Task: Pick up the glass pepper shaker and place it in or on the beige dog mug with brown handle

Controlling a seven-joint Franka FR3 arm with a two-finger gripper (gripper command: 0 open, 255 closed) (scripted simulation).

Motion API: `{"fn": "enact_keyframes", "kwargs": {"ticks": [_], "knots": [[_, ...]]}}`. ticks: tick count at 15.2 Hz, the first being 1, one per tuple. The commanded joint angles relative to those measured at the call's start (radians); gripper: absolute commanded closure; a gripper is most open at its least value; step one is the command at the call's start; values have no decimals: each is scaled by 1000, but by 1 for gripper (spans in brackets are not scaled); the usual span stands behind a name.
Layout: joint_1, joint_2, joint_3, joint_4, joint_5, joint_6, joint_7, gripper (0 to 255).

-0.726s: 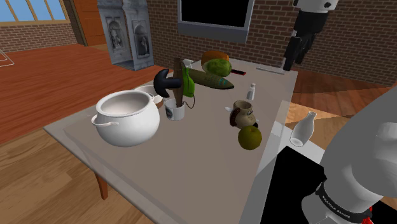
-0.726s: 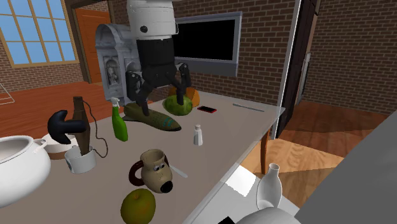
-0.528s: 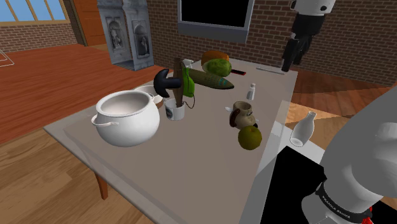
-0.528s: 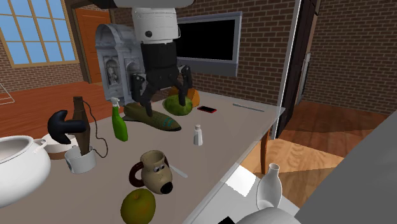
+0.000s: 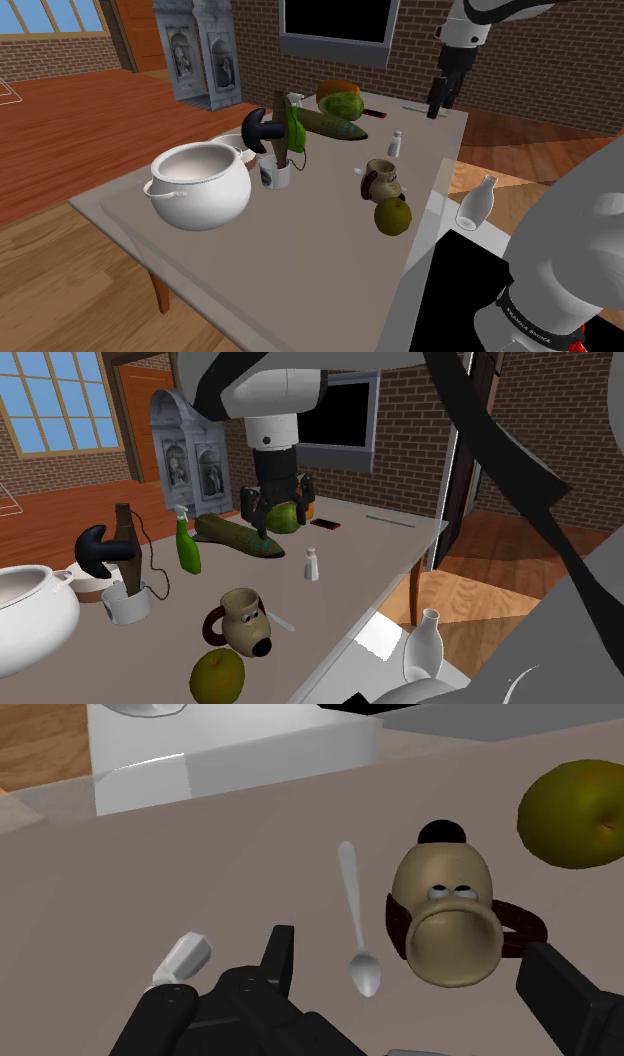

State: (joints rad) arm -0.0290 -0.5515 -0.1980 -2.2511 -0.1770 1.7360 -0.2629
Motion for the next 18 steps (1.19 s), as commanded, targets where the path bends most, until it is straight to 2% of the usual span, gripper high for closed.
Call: {"fn": "enact_keyframes", "kwargs": {"ticks": [1, 9, 18], "knots": [[-1, 58, -28, 12, -7, 47, -35, 0], [-6, 336, -138, 139, 14, 196, -194, 0], [-46, 694, -206, 384, 134, 288, -394, 0]]}}
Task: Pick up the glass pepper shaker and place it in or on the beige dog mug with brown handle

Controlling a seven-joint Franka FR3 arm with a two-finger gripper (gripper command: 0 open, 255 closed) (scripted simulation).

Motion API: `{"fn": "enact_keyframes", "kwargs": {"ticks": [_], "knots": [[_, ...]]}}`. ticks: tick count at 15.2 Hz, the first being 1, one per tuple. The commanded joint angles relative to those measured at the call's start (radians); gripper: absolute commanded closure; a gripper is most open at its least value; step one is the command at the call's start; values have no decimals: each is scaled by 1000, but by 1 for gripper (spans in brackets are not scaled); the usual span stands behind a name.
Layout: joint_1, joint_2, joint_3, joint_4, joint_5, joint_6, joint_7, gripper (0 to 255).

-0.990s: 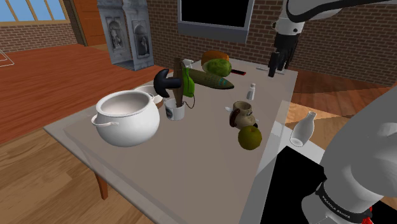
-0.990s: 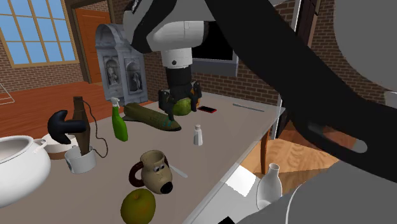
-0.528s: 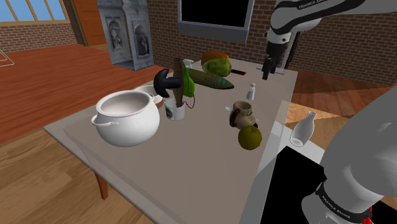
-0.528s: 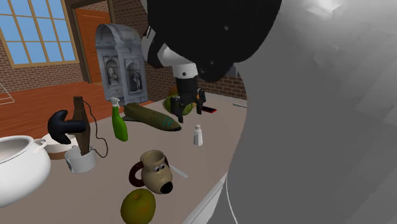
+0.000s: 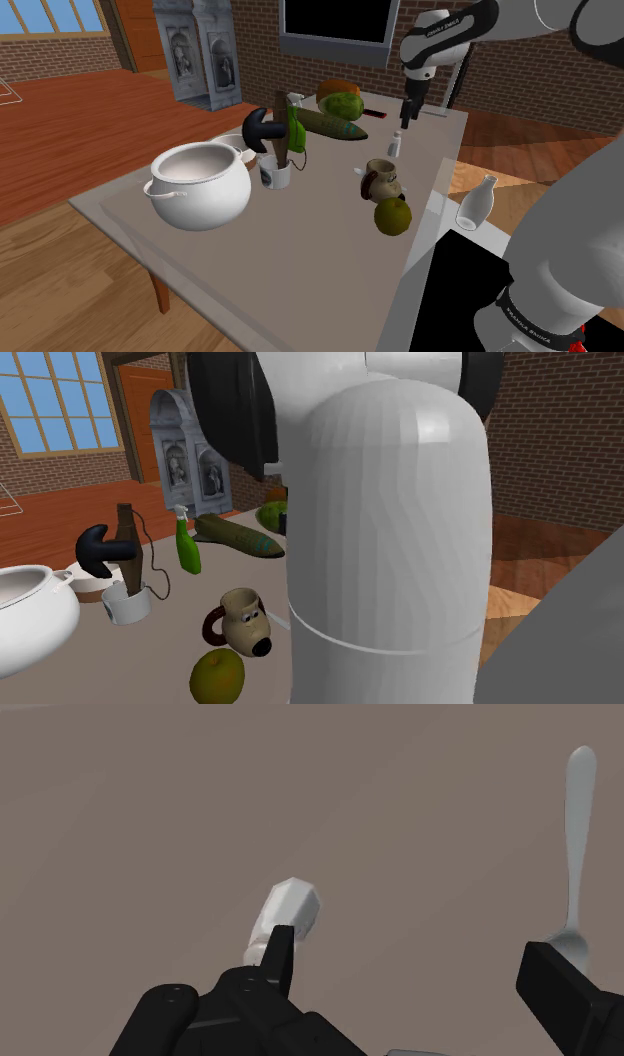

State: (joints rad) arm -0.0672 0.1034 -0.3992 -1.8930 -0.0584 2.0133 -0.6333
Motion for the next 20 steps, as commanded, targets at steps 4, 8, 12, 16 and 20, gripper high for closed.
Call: {"fn": "enact_keyframes", "kwargs": {"ticks": [4, 8, 12, 16, 20], "knots": [[-52, 207, -3, 175, 79, 15, -103, 0], [-94, 333, 9, 293, 120, 15, -151, 0], [-99, 353, 12, 267, 127, 60, -155, 0], [-102, 367, 14, 252, 133, 89, -159, 0], [-102, 367, 14, 252, 133, 89, -159, 0]]}}
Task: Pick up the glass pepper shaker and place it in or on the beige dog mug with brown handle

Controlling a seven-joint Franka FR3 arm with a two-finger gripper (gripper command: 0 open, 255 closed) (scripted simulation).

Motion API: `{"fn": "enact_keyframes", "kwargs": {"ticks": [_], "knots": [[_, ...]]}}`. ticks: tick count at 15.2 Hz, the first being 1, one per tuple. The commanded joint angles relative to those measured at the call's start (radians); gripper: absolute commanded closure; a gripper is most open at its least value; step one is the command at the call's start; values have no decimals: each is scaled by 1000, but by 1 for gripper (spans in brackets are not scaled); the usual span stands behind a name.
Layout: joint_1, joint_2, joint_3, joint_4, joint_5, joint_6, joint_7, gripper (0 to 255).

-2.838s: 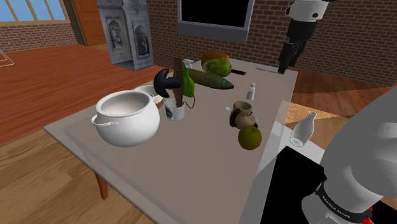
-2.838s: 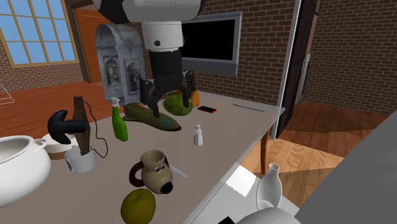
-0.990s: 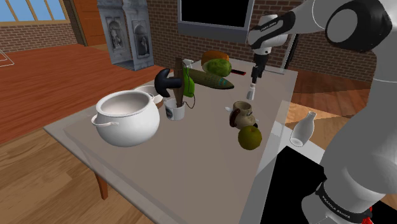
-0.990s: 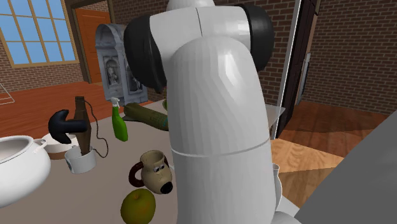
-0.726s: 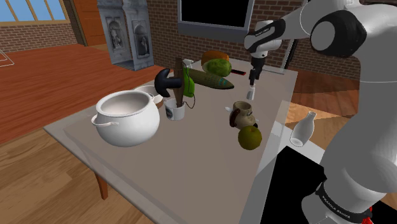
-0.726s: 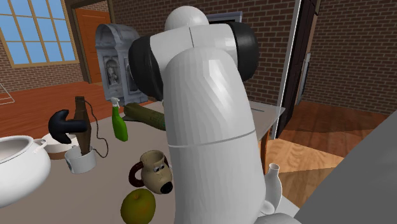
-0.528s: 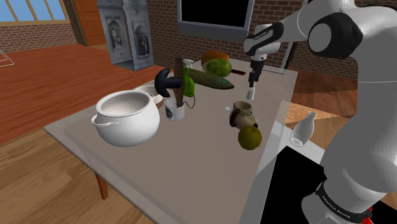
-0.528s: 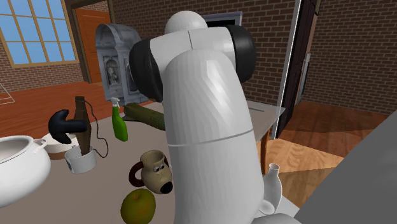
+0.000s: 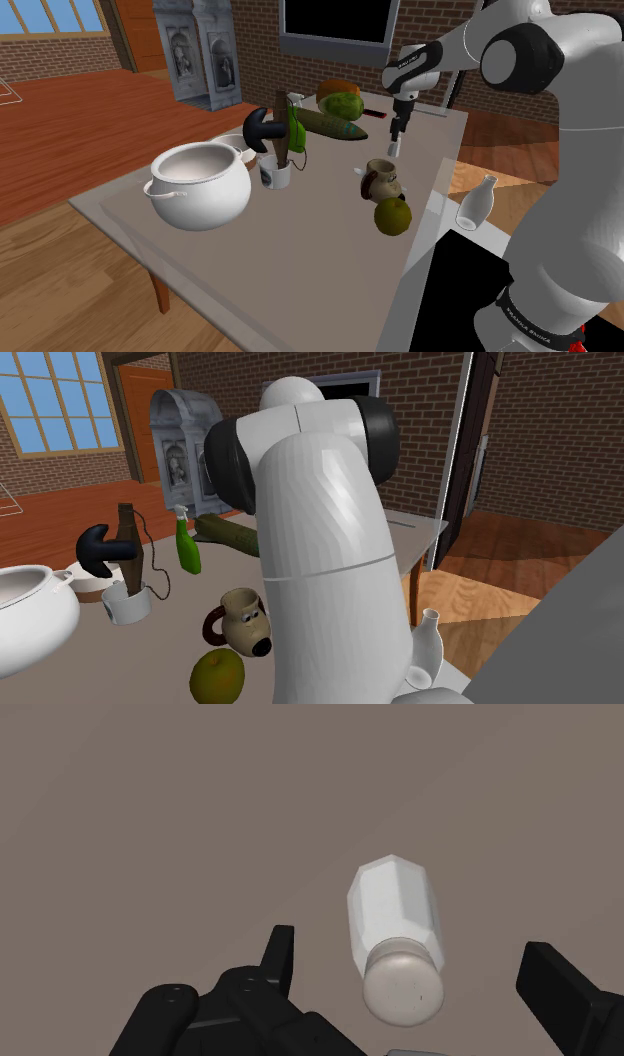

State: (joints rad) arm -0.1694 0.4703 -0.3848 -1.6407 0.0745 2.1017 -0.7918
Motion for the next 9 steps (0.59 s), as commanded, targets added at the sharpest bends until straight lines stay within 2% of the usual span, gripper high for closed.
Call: {"fn": "enact_keyframes", "kwargs": {"ticks": [1, 2, 3, 9], "knots": [[0, 0, 0, 0, 0, 0, 0, 0], [0, 0, 0, 0, 0, 0, 0, 0], [0, 0, 0, 0, 0, 0, 0, 255], [0, 0, 0, 0, 0, 0, 0, 255]]}}
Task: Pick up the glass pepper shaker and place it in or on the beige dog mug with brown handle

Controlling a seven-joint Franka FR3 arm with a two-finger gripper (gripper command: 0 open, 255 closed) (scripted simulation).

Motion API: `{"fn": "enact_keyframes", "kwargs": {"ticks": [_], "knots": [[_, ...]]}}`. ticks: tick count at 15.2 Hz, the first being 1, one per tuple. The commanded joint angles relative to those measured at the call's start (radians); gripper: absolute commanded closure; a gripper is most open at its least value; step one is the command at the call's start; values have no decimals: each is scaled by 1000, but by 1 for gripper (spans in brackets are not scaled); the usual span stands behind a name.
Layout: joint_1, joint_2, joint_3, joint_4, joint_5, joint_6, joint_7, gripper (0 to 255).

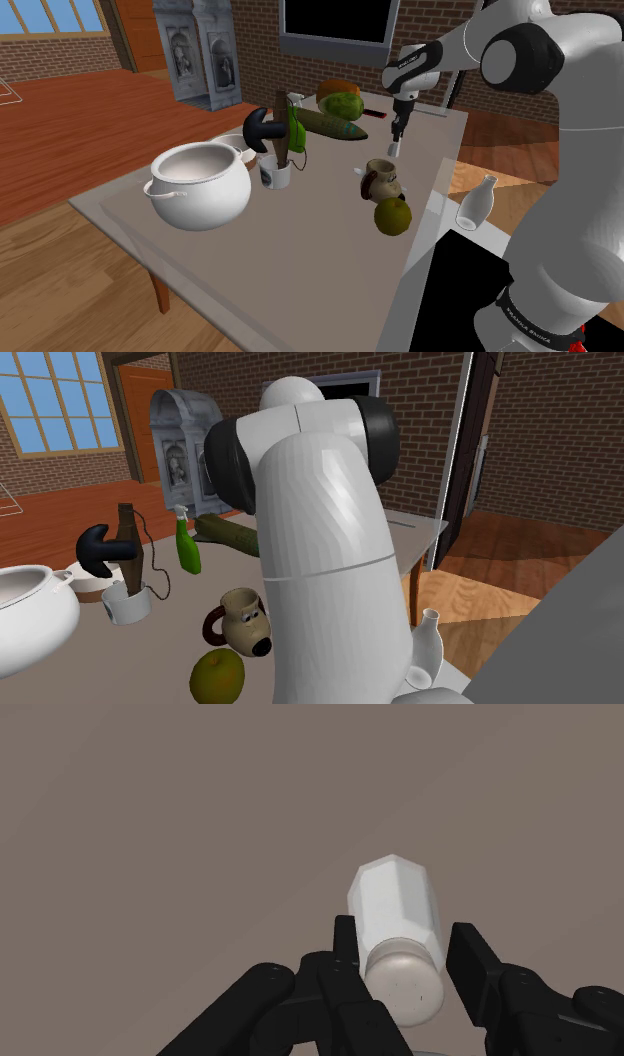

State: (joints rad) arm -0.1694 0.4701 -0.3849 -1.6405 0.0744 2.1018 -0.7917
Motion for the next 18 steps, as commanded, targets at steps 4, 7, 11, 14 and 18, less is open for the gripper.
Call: {"fn": "enact_keyframes", "kwargs": {"ticks": [4, 7, 11, 14, 18], "knots": [[1, -5, -1, 6, -2, -11, 0, 255], [2, -20, -4, 25, -7, -44, 1, 255], [3, -37, -8, 56, -14, -91, 2, 255], [4, -47, -10, 81, -18, -126, 2, 255], [3, -59, -13, 119, -22, -174, 1, 255]]}}
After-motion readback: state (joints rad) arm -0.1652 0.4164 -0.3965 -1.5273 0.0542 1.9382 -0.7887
